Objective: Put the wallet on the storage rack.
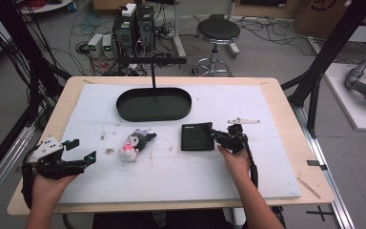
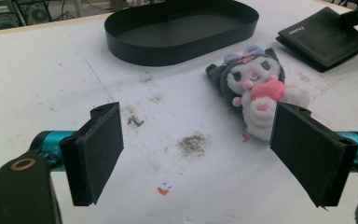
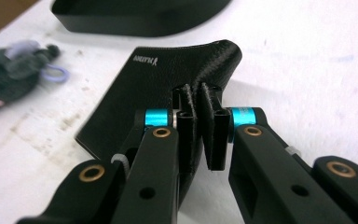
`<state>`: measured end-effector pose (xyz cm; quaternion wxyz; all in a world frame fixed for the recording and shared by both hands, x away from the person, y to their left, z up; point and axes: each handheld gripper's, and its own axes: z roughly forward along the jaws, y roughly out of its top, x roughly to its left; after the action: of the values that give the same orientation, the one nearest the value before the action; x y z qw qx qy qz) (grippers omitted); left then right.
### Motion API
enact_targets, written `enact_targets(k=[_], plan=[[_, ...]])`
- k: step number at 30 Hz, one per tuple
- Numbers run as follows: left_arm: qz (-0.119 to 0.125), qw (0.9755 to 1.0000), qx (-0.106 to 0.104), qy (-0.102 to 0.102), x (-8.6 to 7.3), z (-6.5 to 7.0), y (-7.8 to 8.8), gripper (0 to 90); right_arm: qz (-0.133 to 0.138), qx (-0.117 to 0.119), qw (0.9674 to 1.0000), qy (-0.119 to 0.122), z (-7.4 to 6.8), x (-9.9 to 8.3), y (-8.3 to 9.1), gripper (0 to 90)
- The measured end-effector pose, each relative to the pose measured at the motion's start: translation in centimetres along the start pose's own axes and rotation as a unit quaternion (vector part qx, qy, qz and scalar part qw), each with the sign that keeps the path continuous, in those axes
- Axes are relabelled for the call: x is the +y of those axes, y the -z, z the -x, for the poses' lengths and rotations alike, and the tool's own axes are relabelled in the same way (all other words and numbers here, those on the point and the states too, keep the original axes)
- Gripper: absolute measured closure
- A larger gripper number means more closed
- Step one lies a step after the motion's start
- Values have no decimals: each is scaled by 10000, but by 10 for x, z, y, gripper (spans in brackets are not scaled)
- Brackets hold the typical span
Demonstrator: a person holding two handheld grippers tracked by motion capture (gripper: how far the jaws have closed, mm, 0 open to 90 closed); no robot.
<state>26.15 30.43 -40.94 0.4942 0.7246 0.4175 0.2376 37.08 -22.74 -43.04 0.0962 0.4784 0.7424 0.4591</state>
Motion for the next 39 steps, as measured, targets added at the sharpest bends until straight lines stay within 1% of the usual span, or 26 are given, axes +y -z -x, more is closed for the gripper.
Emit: enact_targets(k=[2,5,7,8,11,12,15,18,21,23,27,28,29,31,32,33,39], plan=[[9,10000,-8,6,1,1,0,172,112,28,9999,57,-3,6,4,866],[26,10000,-23,-21,2,2,1,171,174,106,9998,69,-7,15,5,867],[34,10000,-28,-23,3,3,1,171,207,183,9996,16,-10,20,3,867],[34,10000,-32,-22,3,2,1,171,234,242,9994,-10,-14,27,2,868],[34,10000,-39,-15,3,2,1,171,291,316,9991,-4,-18,38,2,869],[31,10000,-44,-15,3,2,1,171,291,316,9991,-4,-18,38,2,869],[42,10000,-48,-17,3,2,1,171,371,382,9986,-20,-22,50,2,870],[52,10000,-49,-32,4,2,1,171,447,463,9979,-108,-24,61,1,870],[57,10000,-46,-33,4,2,1,171,509,541,9971,-137,-27,72,1,871],[69,10000,-46,-11,4,2,1,171,581,546,9968,-97,-29,80,0,871],[54,10000,-52,-11,4,2,1,171,653,598,9960,-120,-33,94,-1,871],[48,10000,-57,-22,4,2,1,171,679,596,9958,-114,-34,100,-2,870],[44,10000,-59,-24,4,2,1,171,679,596,9958,-114,-34,100,-2,870],[30,10000,-57,-36,4,3,-1,171,679,576,9960,-111,-38,108,-6,870],[18,10000,-61,-45,3,3,-2,171,672,571,9961,-53,-41,115,-10,870],[4,10000,-73,-51,3,4,-3,171,672,571,9961,-53,-41,115,-10,870],[-19,9999,-98,-78,3,6,-5,171,680,588,9959,-22,-51,134,-24,870]])
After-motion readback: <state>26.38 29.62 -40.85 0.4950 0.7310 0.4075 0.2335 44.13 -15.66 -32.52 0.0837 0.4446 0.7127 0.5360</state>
